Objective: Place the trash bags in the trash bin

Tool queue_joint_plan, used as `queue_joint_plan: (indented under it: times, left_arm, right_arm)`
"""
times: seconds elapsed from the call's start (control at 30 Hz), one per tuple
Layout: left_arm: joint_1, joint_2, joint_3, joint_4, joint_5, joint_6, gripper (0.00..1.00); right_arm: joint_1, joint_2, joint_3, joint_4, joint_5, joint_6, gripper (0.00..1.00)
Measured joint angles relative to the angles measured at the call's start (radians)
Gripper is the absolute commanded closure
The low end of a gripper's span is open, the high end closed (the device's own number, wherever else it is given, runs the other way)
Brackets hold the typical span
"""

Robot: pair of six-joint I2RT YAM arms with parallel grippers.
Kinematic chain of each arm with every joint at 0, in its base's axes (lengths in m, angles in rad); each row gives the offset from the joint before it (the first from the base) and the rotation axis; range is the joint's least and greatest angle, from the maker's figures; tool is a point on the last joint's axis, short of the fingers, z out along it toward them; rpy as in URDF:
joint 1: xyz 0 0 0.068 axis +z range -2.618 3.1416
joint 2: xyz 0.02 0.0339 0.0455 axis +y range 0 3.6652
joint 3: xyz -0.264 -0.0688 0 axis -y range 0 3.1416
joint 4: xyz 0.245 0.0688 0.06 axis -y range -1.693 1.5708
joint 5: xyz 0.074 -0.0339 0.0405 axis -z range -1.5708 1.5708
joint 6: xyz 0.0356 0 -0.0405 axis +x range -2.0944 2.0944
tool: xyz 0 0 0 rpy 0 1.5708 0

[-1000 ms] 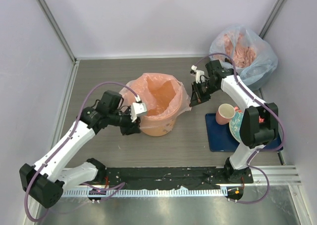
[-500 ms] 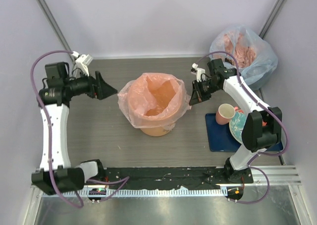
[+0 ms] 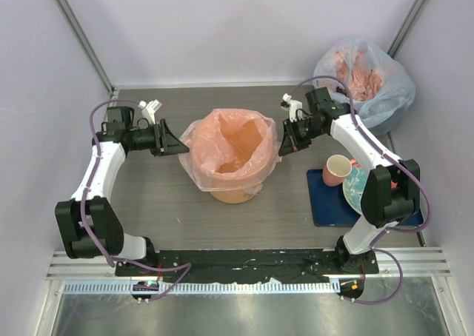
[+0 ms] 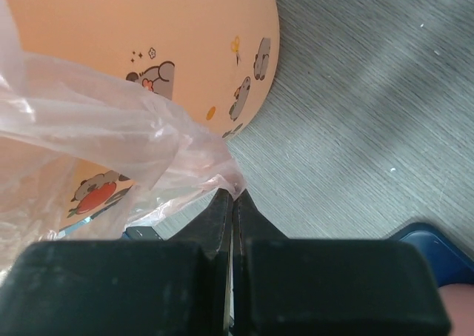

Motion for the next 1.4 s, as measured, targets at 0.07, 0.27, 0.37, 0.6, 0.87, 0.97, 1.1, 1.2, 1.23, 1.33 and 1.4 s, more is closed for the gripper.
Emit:
queue_joint_plan:
  times: [0.07,0.27,0.37,0.6,0.87,0.97,1.1,1.2,1.23,1.33,1.4]
  left_arm:
    - [-0.005,0.019,-0.026,0.039,0.029,-0.021,0.93]
    - [-0.003,0.086,-0.101,0.125,0.097,-0.058,1.0]
    - [0.001,0.13,-0.117,0.132,0.069,-0.057,1.0]
    - [0.017,0.262,-0.117,0.101,-0.075,-0.035,1.0]
    - [0.023,0.335,-0.112,0.035,-0.263,-0.028,1.0]
    - [0.027,0.355,-0.103,0.015,-0.334,-0.028,1.0]
    - [0.031,0.361,-0.101,-0.005,-0.414,-0.03,1.0]
    - [0.032,0.361,-0.101,-0.017,-0.47,-0.032,1.0]
    - [0.034,0.361,-0.102,-0.019,-0.482,-0.033,1.0]
    - [0.048,0.349,-0.111,-0.019,-0.517,-0.036,1.0]
    - [0.061,0.325,-0.123,-0.02,-0.523,-0.037,1.0]
  right_arm:
    - [0.006,0.0,-0.008,0.016,0.0,0.0,0.99]
    - [0.013,0.022,-0.04,0.056,0.008,-0.002,0.99]
    - [0.013,0.048,-0.062,0.085,0.024,-0.006,0.99]
    - [0.013,0.119,-0.13,0.142,0.071,-0.034,0.99]
    - [0.023,0.176,-0.167,0.179,0.117,-0.043,0.99]
    - [0.023,0.2,-0.167,0.199,0.136,-0.044,0.99]
    - [0.026,0.212,-0.168,0.213,0.167,-0.046,0.99]
    - [0.033,0.212,-0.176,0.232,0.196,-0.049,0.99]
    - [0.035,0.212,-0.18,0.235,0.203,-0.049,0.99]
    - [0.045,0.209,-0.191,0.242,0.232,-0.05,0.99]
    - [0.049,0.196,-0.198,0.241,0.247,-0.053,0.99]
